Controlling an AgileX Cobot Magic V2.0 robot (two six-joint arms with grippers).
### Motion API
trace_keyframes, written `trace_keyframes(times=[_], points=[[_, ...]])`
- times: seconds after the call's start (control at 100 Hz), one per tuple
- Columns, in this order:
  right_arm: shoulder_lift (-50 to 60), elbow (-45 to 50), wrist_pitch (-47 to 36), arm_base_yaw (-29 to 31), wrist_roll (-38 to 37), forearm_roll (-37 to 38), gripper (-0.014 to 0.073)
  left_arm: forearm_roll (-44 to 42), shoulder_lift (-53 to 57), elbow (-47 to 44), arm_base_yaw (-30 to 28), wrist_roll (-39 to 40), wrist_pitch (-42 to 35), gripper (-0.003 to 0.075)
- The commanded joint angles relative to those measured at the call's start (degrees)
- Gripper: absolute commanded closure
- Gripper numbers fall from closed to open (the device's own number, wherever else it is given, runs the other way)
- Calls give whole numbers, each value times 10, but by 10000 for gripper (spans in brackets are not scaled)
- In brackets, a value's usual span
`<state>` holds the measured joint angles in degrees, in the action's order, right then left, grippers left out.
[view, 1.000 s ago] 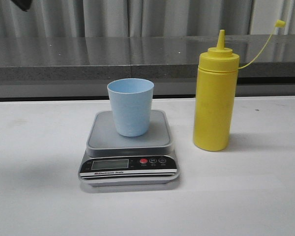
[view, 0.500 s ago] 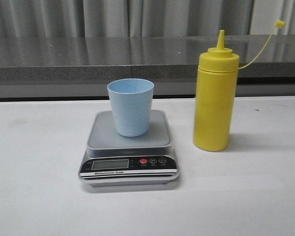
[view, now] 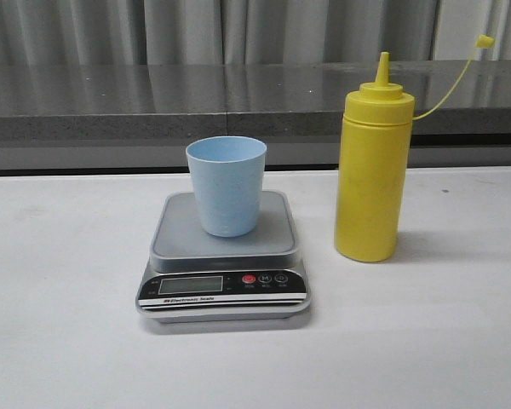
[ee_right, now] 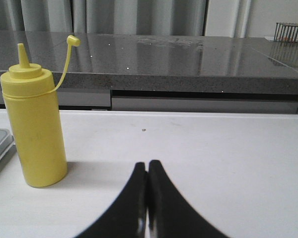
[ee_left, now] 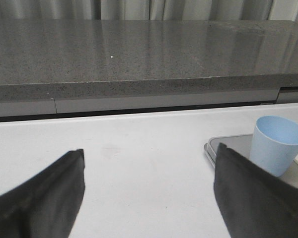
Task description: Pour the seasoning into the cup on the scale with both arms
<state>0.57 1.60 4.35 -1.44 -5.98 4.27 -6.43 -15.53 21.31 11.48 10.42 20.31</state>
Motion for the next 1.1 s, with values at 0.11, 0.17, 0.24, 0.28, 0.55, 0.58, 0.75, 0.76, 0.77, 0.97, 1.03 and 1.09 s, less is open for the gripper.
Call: trace_keyframes(times=[0.11,0.17,0.24,0.28,0.55,0.58,0.75,0.76,0.77,0.97,1.03,1.09], points=[[11,-12,-47,3,0,6,660,-6,-1,3,-1,4,-48,232],[11,-12,-47,3,0,6,660,-12,-1,3,-1,4,-56,276],[11,-12,-47,3,0,6,660,-17,-1,3,-1,4,-56,351],[11,-12,-47,3,0,6,660,-19,-1,3,-1,4,-56,405],[11,-12,-47,3,0,6,660,-19,-1,3,-1,4,-55,742],[11,-12,-47,3,0,6,660,-19,-1,3,-1,4,-55,740],[11,-12,-47,3,0,6,660,-19,-1,3,-1,4,-46,740],[11,-12,-47,3,0,6,660,-19,-1,3,-1,4,-46,740],[11,-12,-47,3,0,6,660,-19,-1,3,-1,4,-46,740],[11,-12,-65,3,0,6,660,-19,-1,3,-1,4,-46,740],[11,-12,-88,3,0,6,660,-19,-1,3,-1,4,-46,740],[11,-13,-115,3,0,3,660,-19,-1,3,-1,4,-46,740]])
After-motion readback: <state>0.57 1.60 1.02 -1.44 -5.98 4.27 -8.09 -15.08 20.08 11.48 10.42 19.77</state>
